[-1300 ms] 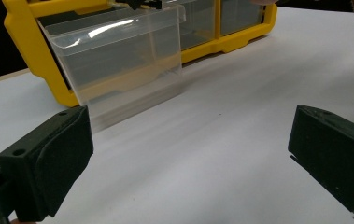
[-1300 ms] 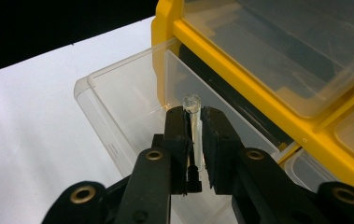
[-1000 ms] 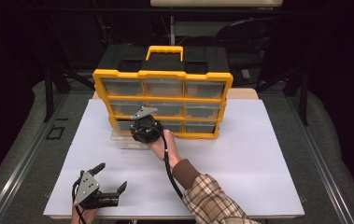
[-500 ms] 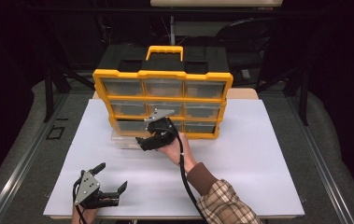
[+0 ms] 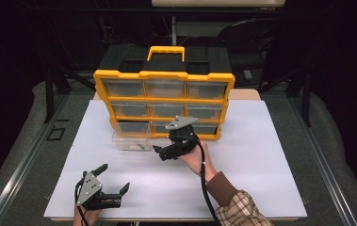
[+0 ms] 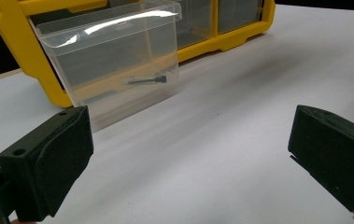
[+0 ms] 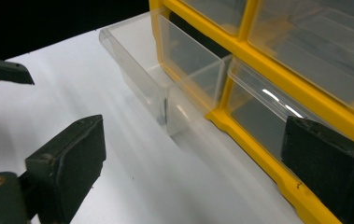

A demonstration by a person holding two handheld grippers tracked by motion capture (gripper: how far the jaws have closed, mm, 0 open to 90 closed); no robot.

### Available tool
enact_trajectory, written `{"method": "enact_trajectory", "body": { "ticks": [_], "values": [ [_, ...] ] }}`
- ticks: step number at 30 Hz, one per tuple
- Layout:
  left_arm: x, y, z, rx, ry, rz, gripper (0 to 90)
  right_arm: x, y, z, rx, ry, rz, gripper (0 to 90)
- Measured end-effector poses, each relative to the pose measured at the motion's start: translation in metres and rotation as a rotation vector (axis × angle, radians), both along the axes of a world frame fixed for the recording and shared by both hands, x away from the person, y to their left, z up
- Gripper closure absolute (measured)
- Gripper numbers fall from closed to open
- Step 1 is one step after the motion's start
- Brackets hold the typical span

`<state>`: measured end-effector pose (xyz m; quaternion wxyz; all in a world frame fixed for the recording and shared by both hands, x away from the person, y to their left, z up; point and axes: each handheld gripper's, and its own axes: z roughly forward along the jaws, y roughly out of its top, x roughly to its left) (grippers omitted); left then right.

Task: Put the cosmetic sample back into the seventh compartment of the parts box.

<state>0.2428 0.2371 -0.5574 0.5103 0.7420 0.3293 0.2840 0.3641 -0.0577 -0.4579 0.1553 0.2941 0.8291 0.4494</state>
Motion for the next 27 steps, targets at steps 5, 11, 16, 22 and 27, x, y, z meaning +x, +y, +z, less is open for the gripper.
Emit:
{"method": "enact_trajectory", "body": {
  "ticks": [5,11,16,22,27],
  "values": [
    [0.000,0.001,0.000,0.000,-0.002,0.003,0.1,-0.007,-0.015,-0.003,0.000,-0.007,-0.009,3.8],
    [0.000,-0.001,0.000,0.008,-0.001,-0.001,0.1,-0.017,-0.032,-0.006,0.004,-0.024,-0.026,2.8],
    [0.000,0.000,0.000,0.003,-0.002,-0.002,0.1,-0.027,-0.045,-0.008,0.002,-0.042,-0.030,2.2],
    [0.000,0.000,0.000,0.002,-0.002,0.002,0.1,-0.038,-0.064,-0.011,0.008,-0.072,-0.049,2.1],
    [0.000,-0.001,0.000,0.004,0.001,0.001,0.1,-0.046,-0.082,-0.014,0.015,-0.086,-0.074,2.0]
  ]
}}
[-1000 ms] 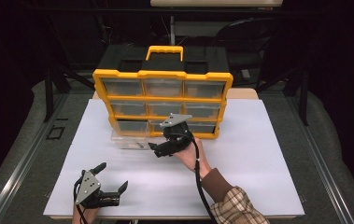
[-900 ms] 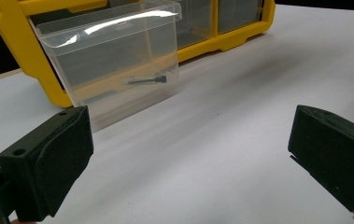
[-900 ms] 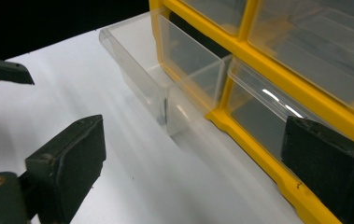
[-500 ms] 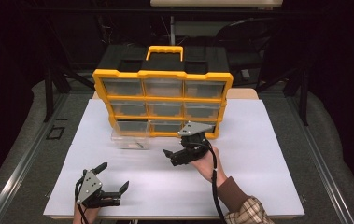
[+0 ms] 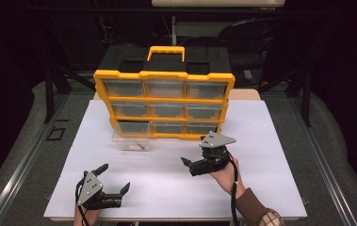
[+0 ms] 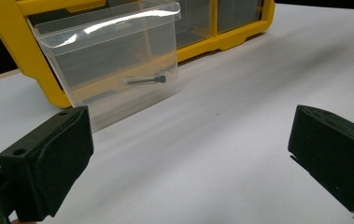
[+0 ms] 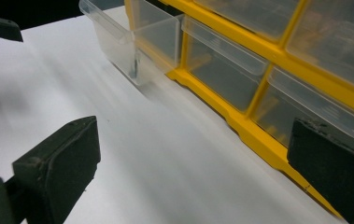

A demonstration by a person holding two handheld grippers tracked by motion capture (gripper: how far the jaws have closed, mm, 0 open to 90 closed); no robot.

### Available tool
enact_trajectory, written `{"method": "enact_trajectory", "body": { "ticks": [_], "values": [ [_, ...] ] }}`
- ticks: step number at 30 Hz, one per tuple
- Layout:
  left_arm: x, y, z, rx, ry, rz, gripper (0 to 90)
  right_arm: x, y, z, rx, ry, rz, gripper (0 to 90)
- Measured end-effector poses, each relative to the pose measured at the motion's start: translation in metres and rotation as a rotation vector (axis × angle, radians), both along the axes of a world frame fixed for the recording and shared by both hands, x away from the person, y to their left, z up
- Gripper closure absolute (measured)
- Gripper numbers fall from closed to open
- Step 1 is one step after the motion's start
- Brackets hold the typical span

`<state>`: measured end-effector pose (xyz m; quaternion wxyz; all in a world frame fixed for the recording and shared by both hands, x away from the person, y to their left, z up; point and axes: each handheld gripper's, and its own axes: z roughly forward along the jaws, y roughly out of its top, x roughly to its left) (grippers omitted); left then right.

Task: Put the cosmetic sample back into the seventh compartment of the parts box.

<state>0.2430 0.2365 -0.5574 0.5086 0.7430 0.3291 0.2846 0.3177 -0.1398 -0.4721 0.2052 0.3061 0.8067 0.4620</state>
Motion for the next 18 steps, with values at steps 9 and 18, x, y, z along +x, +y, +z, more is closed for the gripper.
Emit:
{"method": "enact_trajectory", "body": {
  "ticks": [9,18],
  "values": [
    [0.000,0.000,0.000,0.000,0.000,0.001,0.1,-0.016,-0.029,-0.010,0.010,-0.030,-0.029,1.5],
    [0.000,0.000,0.000,0.002,0.000,0.002,0.1,-0.033,-0.051,-0.020,0.013,-0.060,-0.073,0.5]
  ]
}}
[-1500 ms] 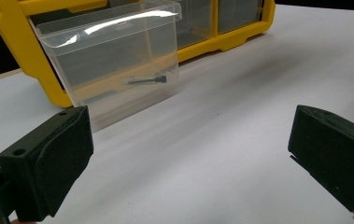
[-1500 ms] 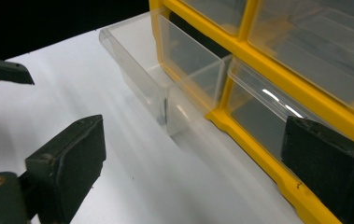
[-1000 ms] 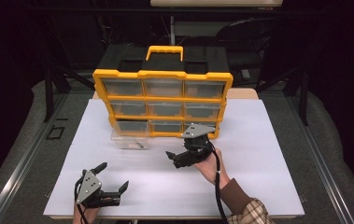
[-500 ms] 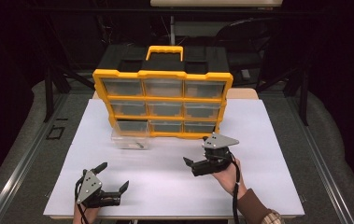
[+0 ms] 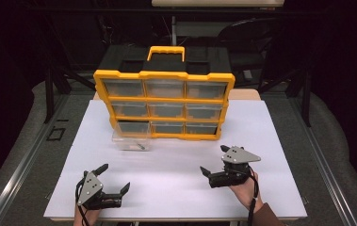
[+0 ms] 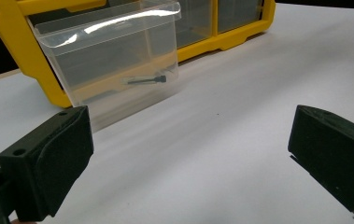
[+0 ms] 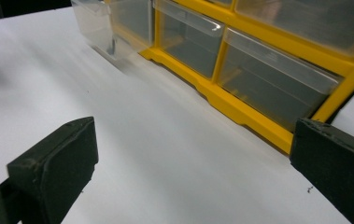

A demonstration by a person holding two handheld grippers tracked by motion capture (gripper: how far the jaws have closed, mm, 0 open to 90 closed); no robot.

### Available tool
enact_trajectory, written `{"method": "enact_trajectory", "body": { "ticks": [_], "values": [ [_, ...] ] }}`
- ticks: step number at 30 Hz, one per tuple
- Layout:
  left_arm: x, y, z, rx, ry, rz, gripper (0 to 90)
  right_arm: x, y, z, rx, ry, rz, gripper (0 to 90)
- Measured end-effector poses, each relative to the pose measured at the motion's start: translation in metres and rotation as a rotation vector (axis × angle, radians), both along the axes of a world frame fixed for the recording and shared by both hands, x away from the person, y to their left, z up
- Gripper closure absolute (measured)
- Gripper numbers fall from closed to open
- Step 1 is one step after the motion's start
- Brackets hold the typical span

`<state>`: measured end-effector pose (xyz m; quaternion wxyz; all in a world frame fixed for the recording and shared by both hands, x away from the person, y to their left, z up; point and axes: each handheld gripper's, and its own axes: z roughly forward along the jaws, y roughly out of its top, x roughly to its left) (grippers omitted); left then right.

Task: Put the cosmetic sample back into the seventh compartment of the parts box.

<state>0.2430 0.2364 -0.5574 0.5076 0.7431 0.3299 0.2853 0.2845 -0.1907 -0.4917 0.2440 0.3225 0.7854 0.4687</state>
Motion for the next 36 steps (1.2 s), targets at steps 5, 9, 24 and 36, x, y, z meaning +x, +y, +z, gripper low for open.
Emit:
{"method": "enact_trajectory", "body": {
  "ticks": [5,9,24,36],
  "values": [
    [0.000,0.000,0.000,0.004,0.000,-0.001,0.1,-0.009,-0.010,-0.010,-0.003,-0.017,-0.027,0.0],
    [0.000,0.000,0.000,0.001,0.000,0.001,0.1,-0.016,-0.016,-0.019,-0.013,-0.037,-0.039,0.0],
    [0.000,0.000,0.000,0.006,0.001,-0.002,0.1,-0.041,-0.047,-0.049,-0.014,-0.079,-0.106,0.0],
    [0.001,0.000,0.000,0.010,0.000,-0.001,0.1,-0.044,-0.048,-0.050,-0.008,-0.086,-0.110,0.0]
  ]
}}
